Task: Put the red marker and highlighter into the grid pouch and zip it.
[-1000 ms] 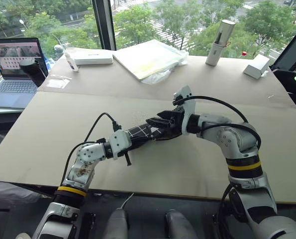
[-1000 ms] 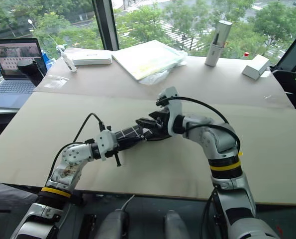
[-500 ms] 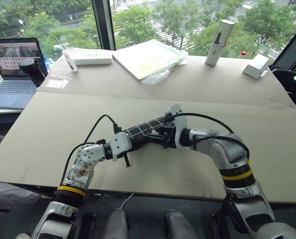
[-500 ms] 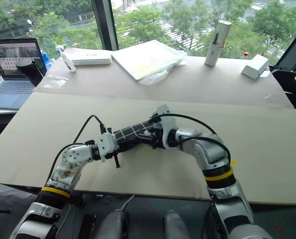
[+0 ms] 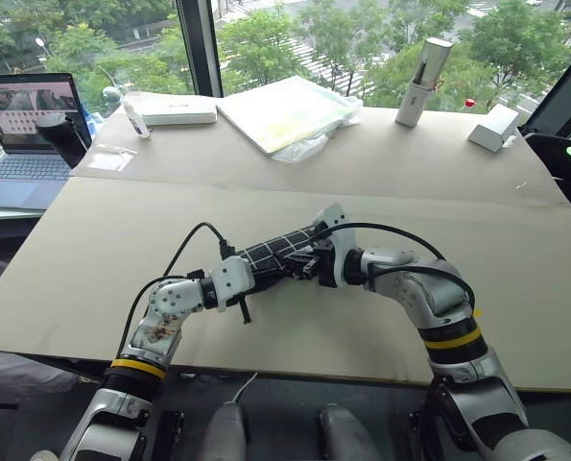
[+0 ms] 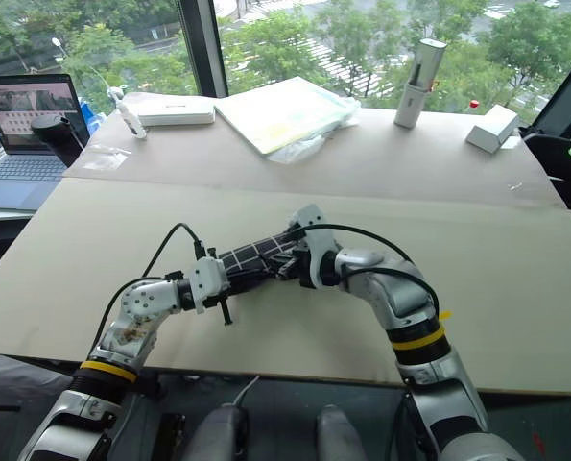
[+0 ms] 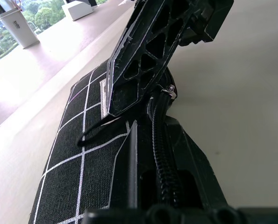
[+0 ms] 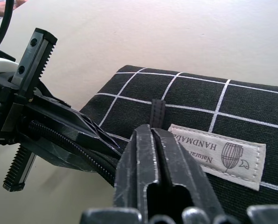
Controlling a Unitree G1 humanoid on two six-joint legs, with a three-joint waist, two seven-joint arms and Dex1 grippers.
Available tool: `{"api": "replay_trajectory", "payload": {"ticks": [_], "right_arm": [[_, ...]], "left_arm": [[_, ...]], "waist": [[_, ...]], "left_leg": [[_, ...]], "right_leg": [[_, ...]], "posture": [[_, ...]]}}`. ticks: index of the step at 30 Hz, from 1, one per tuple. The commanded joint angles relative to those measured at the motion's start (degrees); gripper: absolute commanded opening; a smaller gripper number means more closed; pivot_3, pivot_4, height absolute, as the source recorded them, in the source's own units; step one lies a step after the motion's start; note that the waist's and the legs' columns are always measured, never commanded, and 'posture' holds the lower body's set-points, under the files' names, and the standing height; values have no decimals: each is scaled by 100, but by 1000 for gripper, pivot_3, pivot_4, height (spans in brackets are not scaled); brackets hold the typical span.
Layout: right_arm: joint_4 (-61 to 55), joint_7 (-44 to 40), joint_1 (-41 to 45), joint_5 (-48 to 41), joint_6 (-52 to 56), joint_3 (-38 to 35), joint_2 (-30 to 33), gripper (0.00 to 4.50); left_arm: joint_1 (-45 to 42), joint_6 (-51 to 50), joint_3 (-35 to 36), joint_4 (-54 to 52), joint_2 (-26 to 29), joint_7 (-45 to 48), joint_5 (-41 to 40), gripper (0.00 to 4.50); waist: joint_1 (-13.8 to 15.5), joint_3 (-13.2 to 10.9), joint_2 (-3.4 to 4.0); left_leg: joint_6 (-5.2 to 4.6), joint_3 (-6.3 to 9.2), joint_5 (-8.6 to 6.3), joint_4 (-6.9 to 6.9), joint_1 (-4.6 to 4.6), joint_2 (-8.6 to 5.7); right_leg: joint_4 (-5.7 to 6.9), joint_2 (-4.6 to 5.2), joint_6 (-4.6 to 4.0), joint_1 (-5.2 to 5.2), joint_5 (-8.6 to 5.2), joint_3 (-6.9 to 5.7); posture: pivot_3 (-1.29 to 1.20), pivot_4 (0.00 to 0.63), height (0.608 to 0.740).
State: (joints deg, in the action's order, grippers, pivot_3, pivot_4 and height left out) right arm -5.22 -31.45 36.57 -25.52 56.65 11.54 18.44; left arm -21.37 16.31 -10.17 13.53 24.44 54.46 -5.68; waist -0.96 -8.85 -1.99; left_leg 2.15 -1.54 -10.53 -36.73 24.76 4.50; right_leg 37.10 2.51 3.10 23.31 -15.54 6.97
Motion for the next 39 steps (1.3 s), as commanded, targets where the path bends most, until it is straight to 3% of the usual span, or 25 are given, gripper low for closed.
{"api": "replay_trajectory", "payload": {"ticks": [1,17,20,28,39], "right_arm": [[21,-19,-12,67,-192,-163,34,49],[88,-142,104,-324,-143,-1402,384,49],[-176,-253,78,-459,-17,-1368,414,781],[-756,-228,91,-966,805,-1119,209,3488],[-190,-408,511,-17,65,383,159,3488]], "left_arm": [[-101,191,93,-44,9,-47,-60,0],[-156,220,95,57,19,2,-83,0],[-174,240,84,104,12,16,-82,0],[-204,284,59,180,-10,20,-62,0],[-174,346,-14,179,-60,-21,-5,0]], "waist": [[0,0,0],[8,0,0],[5,0,0],[-6,0,0],[-3,0,0]], "left_leg": [[0,0,0,0,0,0],[0,0,0,0,0,0],[0,0,0,0,0,0],[0,0,0,1,0,0],[0,0,0,1,0,0]], "right_leg": [[0,0,0,0,0,0],[-1,0,0,0,0,0],[-1,0,0,0,0,1],[0,-1,0,0,0,1],[-1,0,0,1,0,0]], "posture": [[0,150,740],[0,150,740],[0,150,740],[0,150,740],[0,150,740]]}}
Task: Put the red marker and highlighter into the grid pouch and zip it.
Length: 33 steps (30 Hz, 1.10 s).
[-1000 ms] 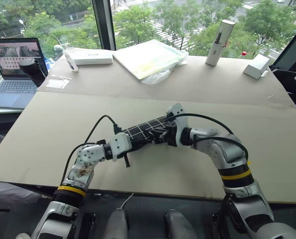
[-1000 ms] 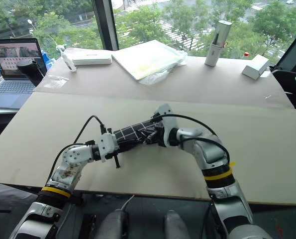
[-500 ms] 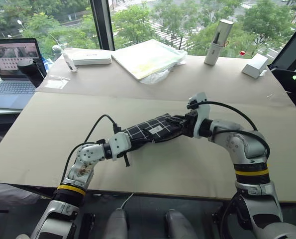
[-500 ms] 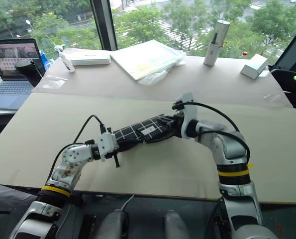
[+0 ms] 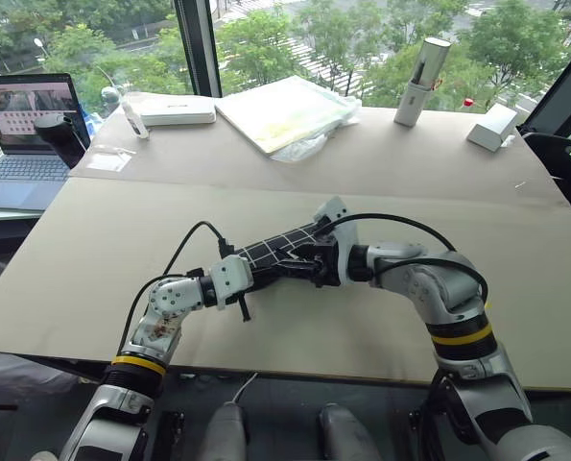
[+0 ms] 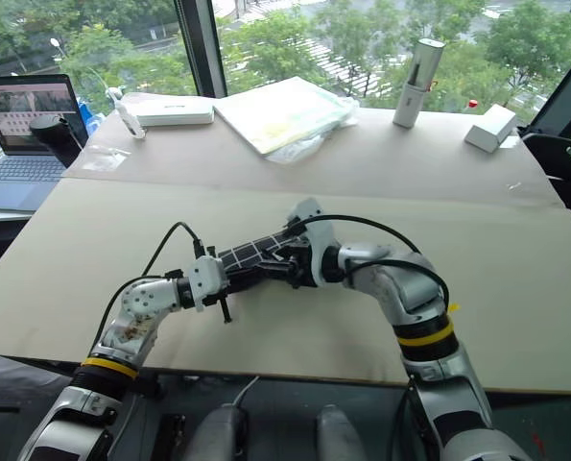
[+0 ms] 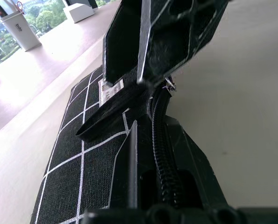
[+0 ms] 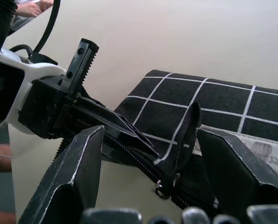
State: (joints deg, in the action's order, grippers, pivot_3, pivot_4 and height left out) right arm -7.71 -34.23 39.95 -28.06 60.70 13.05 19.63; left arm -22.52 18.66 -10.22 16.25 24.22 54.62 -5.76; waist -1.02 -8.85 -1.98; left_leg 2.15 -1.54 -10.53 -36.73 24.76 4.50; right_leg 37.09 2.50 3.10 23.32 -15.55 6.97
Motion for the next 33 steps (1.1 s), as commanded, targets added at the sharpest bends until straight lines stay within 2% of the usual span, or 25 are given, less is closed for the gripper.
{"api": "replay_trajectory", "payload": {"ticks": [1,8,17,22,23,24,28,30,32,33], "right_arm": [[124,-181,209,357,-436,362,85,3488],[411,-482,302,842,-890,691,339,3488],[777,-674,429,1127,-1141,536,514,3488],[540,-918,331,1174,-1027,673,654,3488],[409,-982,276,1153,-981,736,680,2990],[301,-1020,226,1139,-940,783,693,2792],[202,-1041,138,1232,-955,855,737,1472],[245,-1018,126,1242,-976,802,726,653],[285,-985,125,1266,-1003,753,697,32],[303,-975,124,1276,-1019,739,684,32]], "left_arm": [[-53,109,-12,-102,-45,-48,8,0],[55,80,-6,-215,-88,-134,25,0],[73,71,-1,-241,-115,-156,44,0],[51,85,7,-216,-108,-141,48,0],[43,88,13,-207,-105,-142,49,0],[37,93,17,-199,-102,-144,51,0],[35,110,22,-189,-99,-157,60,0],[32,115,21,-180,-99,-156,61,0],[27,121,20,-172,-98,-153,63,0],[21,125,19,-164,-99,-151,64,0]], "waist": [[10,0,0],[8,0,0],[12,0,1],[17,0,0],[19,0,0],[20,0,0],[17,0,0],[17,0,0],[17,0,0],[17,0,0]], "left_leg": [[0,0,0,0,0,0],[0,0,0,0,0,0],[0,0,0,0,0,0],[0,0,0,0,0,0],[0,0,0,0,0,0],[0,0,0,0,0,0],[0,0,0,0,0,0],[0,0,0,0,0,0],[0,0,0,0,0,0],[0,0,0,0,0,0]], "right_leg": [[0,0,0,0,0,0],[0,0,0,1,0,0],[0,0,0,1,0,0],[0,0,0,1,0,0],[0,0,0,1,0,0],[0,0,0,1,0,0],[0,0,0,1,0,0],[0,0,0,1,0,0],[0,0,0,1,0,0],[0,0,0,1,0,0]], "posture": [[0,150,740],[0,150,740],[0,150,740],[0,150,740],[0,150,740],[0,150,740],[0,150,740],[0,150,740],[0,150,740],[0,150,740]]}}
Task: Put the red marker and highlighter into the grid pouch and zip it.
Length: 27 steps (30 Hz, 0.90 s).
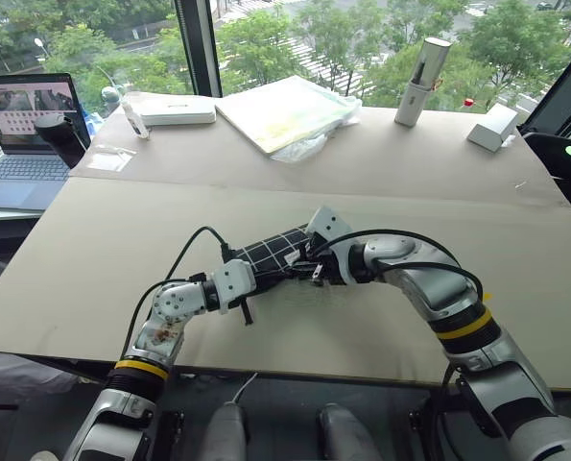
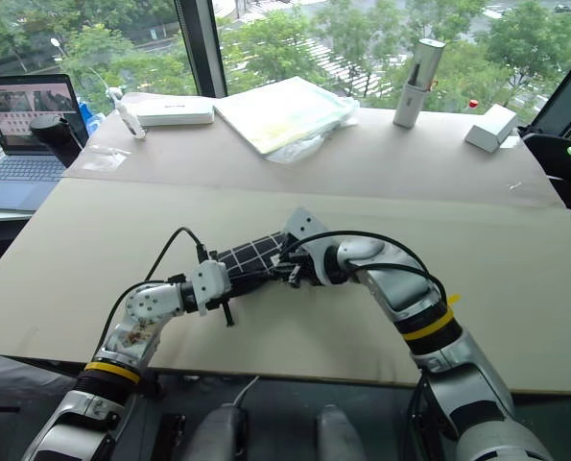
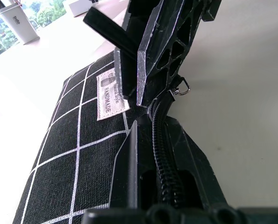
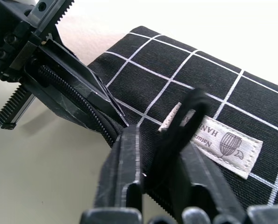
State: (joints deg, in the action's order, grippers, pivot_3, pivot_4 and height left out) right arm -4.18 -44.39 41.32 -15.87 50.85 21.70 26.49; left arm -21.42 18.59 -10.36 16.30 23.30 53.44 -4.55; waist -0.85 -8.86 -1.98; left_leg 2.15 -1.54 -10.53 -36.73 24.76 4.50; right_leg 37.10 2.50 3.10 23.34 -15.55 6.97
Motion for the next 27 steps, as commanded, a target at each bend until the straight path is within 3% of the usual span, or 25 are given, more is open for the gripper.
{"api": "replay_trajectory", "payload": {"ticks": [1,8,15,27], "right_arm": [[-34,50,-14,66,-53,-138,-12,32],[97,200,12,4,-129,-441,-129,32],[138,257,58,-1063,385,-2196,-212,32],[826,903,-131,-1025,-274,-3224,152,32]], "left_arm": [[-96,138,33,-159,-7,-31,-54,0],[-124,156,23,-122,-12,-20,-47,0],[-100,-93,182,-237,-75,-134,-266,0],[-218,-1000,547,-610,-260,-477,-850,0]], "waist": [[0,0,0],[0,0,0],[19,0,-1],[-22,0,0]], "left_leg": [[0,0,0,0,0,0],[0,0,0,0,0,0],[0,0,0,0,1,0],[0,0,0,1,0,0]], "right_leg": [[0,0,0,0,0,0],[0,0,0,0,0,0],[0,0,0,-2,0,0],[-1,-1,0,-2,0,1]], "posture": [[0,150,740],[0,150,740],[0,150,740],[0,150,740]]}}
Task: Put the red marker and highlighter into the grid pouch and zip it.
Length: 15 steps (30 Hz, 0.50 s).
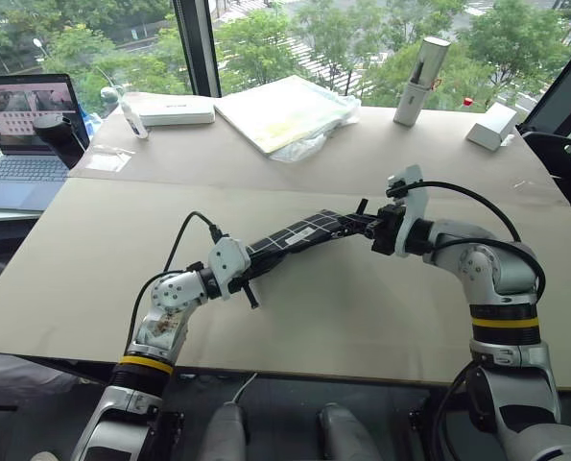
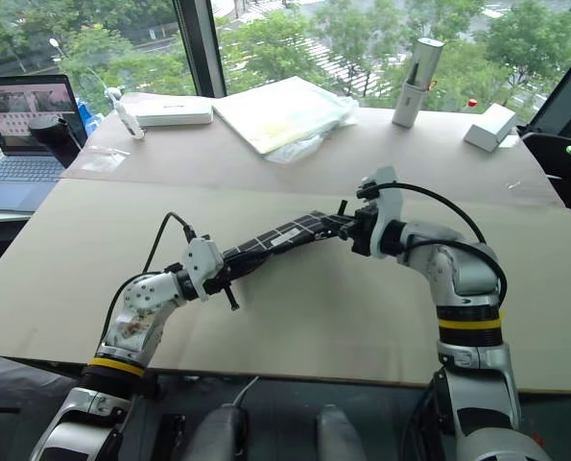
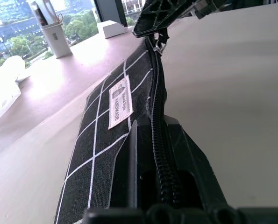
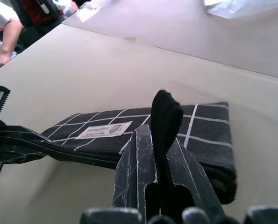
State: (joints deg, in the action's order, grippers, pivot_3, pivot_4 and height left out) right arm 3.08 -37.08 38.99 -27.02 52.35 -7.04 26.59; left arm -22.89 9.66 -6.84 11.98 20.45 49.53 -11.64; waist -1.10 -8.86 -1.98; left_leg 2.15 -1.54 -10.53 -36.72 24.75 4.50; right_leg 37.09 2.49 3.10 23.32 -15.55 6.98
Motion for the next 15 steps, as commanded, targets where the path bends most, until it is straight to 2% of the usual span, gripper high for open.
{"api": "replay_trajectory", "payload": {"ticks": [1,5,9,11,12,15], "right_arm": [[208,226,139,119,-520,-402,160,32],[746,408,315,196,-852,-645,247,32],[1052,209,176,292,-1027,-521,472,32],[770,-87,-5,176,-896,-320,520,677],[661,-117,-50,95,-771,-292,497,839],[405,-206,-182,-91,-595,-254,443,1912]], "left_arm": [[-76,-126,198,-188,28,-86,-143,0],[-73,-151,215,-211,34,-63,-126,0],[-55,-123,193,-220,73,-21,-73,0],[-40,-88,169,-216,91,8,-39,0],[-31,-79,171,-221,98,22,-41,0],[-42,-62,163,-223,105,45,-59,0]], "waist": [[4,0,0],[7,0,0],[8,0,0],[21,0,0],[29,0,0],[9,0,0]], "left_leg": [[0,0,0,0,0,0],[0,0,0,0,0,-1],[0,0,0,0,0,-1],[0,0,0,0,0,-1],[0,0,0,0,1,-1],[0,0,0,0,1,-1]], "right_leg": [[0,0,0,0,0,0],[-1,1,0,0,0,1],[-1,1,0,0,0,1],[-2,1,0,0,0,2],[-3,1,0,0,0,1],[-4,1,0,0,0,2]], "posture": [[0,150,740],[0,150,740],[0,150,740],[0,150,740],[0,150,740],[0,150,740]]}}
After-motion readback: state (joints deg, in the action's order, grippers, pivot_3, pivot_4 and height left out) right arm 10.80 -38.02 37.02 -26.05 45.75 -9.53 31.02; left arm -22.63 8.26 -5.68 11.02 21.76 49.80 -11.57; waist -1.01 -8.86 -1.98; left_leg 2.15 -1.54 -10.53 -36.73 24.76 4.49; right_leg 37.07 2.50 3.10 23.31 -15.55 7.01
